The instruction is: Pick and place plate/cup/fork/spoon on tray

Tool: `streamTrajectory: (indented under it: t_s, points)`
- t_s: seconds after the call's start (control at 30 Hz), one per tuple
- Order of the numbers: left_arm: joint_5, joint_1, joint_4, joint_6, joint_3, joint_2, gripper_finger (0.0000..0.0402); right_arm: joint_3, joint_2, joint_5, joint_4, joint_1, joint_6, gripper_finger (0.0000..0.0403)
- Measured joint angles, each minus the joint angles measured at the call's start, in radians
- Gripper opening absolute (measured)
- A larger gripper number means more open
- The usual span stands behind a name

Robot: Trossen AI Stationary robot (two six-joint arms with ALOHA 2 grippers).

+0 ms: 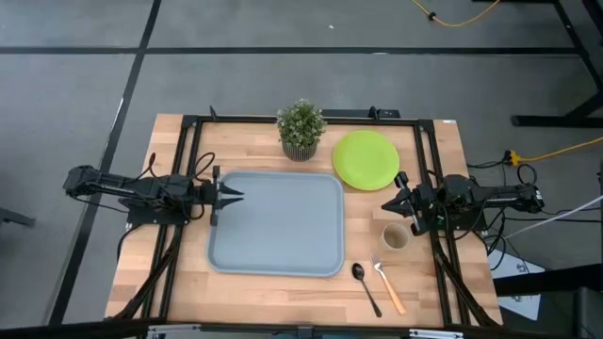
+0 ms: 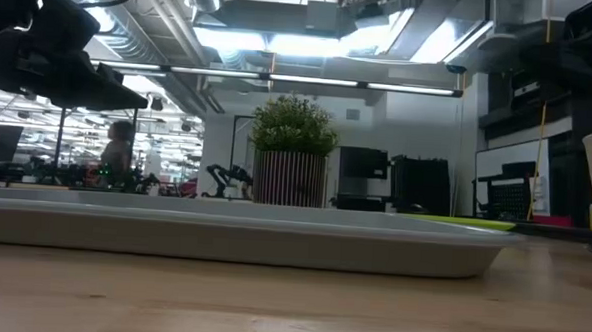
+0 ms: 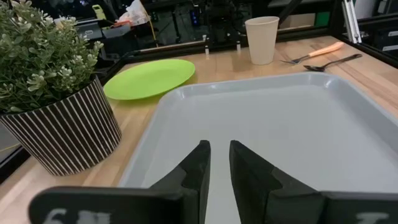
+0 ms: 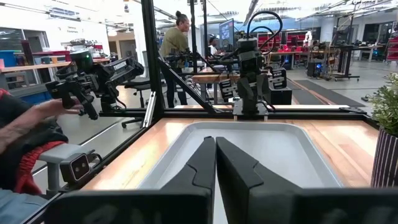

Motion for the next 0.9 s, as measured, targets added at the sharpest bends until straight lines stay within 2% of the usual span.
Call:
streamTrajectory:
  t_s: [0.43,0.63,0.8,0.9]
  points:
    - [0.0,0.0,0.002,0.026,0.0,0.0,0.0053,0.0,0.0,0.0,0.0,0.0,0.0,0.0019]
    - [0.042,0.0,0.036,-0.069,0.0,0.0,0.0053,0.0,0.0,0.0,0.003,0.0,0.0,0.0019]
    - [0.039,0.0,0.116,-0.08,0.0,0.0,0.0053,0.0,0.0,0.003,0.012,0.0,-0.007,0.0019]
    - [0.038,0.0,0.15,-0.133,0.0,0.0,0.0053,0.0,0.0,0.071,0.015,0.0,-0.021,0.0019]
